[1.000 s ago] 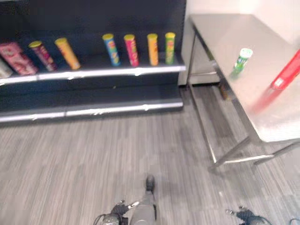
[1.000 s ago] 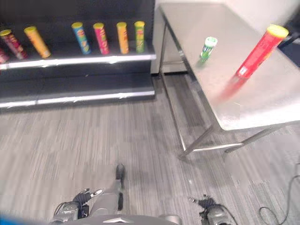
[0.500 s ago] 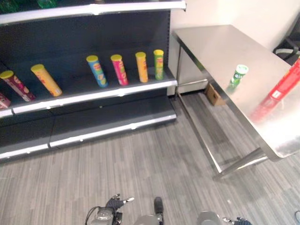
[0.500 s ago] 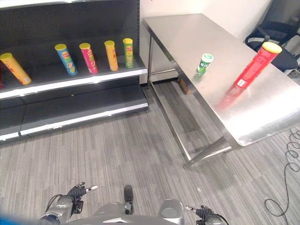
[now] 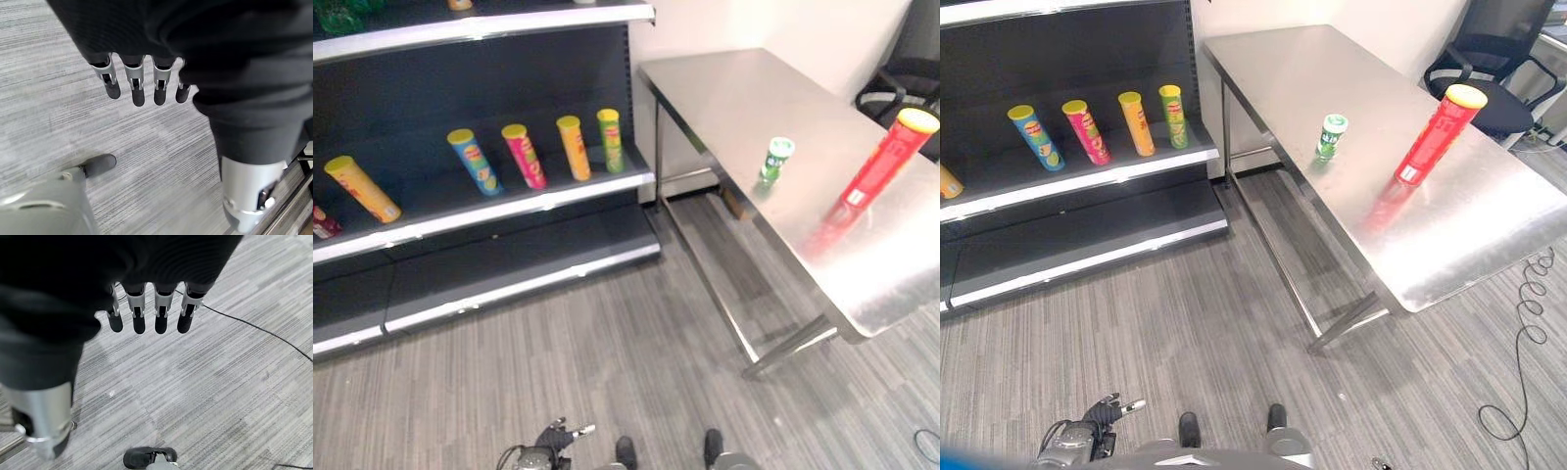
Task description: Put the goods on the table back onto the shelves and tidy them up.
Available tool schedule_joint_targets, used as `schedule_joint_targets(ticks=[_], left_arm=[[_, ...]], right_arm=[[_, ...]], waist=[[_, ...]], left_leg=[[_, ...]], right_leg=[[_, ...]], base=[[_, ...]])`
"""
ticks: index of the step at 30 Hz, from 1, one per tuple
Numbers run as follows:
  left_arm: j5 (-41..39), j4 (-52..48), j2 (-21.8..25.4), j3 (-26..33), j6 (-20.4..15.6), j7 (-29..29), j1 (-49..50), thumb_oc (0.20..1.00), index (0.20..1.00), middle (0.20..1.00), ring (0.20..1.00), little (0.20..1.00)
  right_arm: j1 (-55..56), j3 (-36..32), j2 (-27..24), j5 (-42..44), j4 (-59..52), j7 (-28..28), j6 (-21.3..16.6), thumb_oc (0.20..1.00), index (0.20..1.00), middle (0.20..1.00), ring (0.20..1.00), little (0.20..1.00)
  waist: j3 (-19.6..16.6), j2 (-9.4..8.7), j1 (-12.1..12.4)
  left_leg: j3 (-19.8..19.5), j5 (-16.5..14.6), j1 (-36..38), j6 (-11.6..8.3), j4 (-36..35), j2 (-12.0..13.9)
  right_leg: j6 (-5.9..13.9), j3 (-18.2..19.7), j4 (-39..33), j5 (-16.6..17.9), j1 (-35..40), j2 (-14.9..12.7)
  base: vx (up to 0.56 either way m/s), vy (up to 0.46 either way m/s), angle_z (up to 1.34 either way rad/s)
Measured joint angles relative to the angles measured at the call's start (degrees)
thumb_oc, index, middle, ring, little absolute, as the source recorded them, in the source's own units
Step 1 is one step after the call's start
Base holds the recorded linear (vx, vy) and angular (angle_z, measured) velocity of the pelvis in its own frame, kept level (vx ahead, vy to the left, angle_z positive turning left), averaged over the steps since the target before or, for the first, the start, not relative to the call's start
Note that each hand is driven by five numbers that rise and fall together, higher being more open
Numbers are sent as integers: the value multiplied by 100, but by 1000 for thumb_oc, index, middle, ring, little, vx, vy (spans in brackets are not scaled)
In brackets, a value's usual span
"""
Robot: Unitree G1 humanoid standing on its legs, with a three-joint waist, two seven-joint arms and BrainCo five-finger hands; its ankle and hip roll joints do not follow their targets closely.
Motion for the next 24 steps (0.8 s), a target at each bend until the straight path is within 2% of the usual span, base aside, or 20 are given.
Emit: schedule_joint_targets(ticks=[5, 7, 9, 10, 11, 12, 13, 14, 15, 18, 21, 24], left_arm=[[11, -95, 17, 32, -1, -12, 15, 1000, 1000, 1000, 1000, 1000], [7, -92, 33, 148, -4, -14, 3, 1000, 1000, 1000, 1000, 1000], [-22, -86, 25, 301, -6, -12, -22, 1000, 1000, 1000, 1000, 1000], [-37, -108, 22, 304, -12, -10, -113, 1000, 1000, 1000, 1000, 1000], [-38, -99, 12, 292, -7, -8, -134, 1000, 1000, 1000, 1000, 1000], [-40, -84, -11, 280, 3, -8, -153, 1000, 1000, 1000, 1000, 1000], [-41, -66, -16, 217, 12, -9, -153, 1000, 1000, 1000, 1000, 1000], [-42, -57, -19, 184, 18, -7, -159, 1000, 1000, 1000, 1000, 1000], [-44, -29, -20, 172, 20, -3, -137, 1000, 1000, 1000, 1000, 1000], [-47, -44, -39, 110, 10, 24, -124, 1000, 1000, 1000, 1000, 1000], [-51, 4, -96, 62, 10, 50, -188, 1000, 1000, 1000, 1000, 1000], [-46, -56, -134, 61, -3, 47, -180, 1000, 1000, 1000, 1000, 1000]], right_arm=[[-174, 20, -9, 1, -215, -13, -48, 1000, 1000, 1000, 1000, 1000], [-335, 77, 11, -1, -245, -14, -56, 1000, 1000, 1000, 1000, 1000], [-376, 183, 34, -4, -371, -16, -99, 1000, 1000, 1000, 1000, 1000], [-391, 193, 45, -4, -407, -16, -126, 1000, 1000, 1000, 1000, 1000], [-457, 216, 25, -4, -414, -23, -148, 1000, 1000, 1000, 1000, 1000], [-506, 233, -11, -4, -435, -34, -162, 1000, 1000, 1000, 1000, 1000], [-539, 252, -25, -4, -441, -44, -179, 1000, 1000, 1000, 1000, 1000], [-580, 252, -15, -3, -449, -51, -170, 1000, 1000, 1000, 1000, 1000], [-594, 254, -8, -3, -477, -46, -165, 1000, 1000, 1000, 1000, 1000], [-662, 252, -59, -6, -509, -60, -167, 1000, 1000, 1000, 1000, 1000], [-716, 248, -77, -16, -435, -71, -183, 1000, 1000, 1000, 1000, 1000], [-583, 149, -92, -16, -397, -69, -192, 1000, 1000, 1000, 1000, 1000]], waist=[[-2, 30, -15], [55, -4, 12], [159, -67, 126], [282, -113, 197], [353, -123, 297], [426, -115, 298], [520, -99, 282], [574, -89, 256], [588, -69, 291], [614, 37, 323], [582, 154, 296], [548, 195, 222]], left_leg=[[-23, 41, 84, -105, 29, 201], [-29, -7, 41, -208, 333, 284], [-178, -154, -399, -453, 1380, 372], [-321, -100, -794, -553, 2119, 399], [-447, 47, -1067, -781, 2543, 396], [-588, 114, -1216, -850, 2784, 439], [-749, 153, -1430, -820, 3057, 491], [-689, 117, -1492, -856, 2976, 565], [-519, 128, -1325, -856, 2044, 718], [-859, 221, -952, -789, 345, 840], [-1199, 298, -795, -806, -12, 879], [-828, 361, -311, -656, -15, 570]], right_leg=[[-126, -38, 3, -76, 54, 213], [-193, -41, 2, -151, 154, 311], [-363, -88, 2, -306, 229, 345], [-439, -86, 16, -315, 239, 355], [-551, -98, 41, -282, 237, 344], [-612, -77, 75, -303, 219, 371], [-706, -156, 49, -302, 249, 426], [-709, -170, -10, -308, 283, 469], [-715, -149, -6, -303, 256, 495], [-709, 37, -5, -301, 176, 630], [-619, 248, -3, -303, 190, 735], [-498, 453, 37, -361, 385, 600]], base=[[73, -154, 2], [11, -186, 2], [-29, -144, 11], [15, -51, 8], [121, -5, 3], [127, 37, 12], [252, 172, 19], [217, 200, 13], [218, 198, 3], [149, 169, -22], [238, 332, -44], [125, 223, -44]])
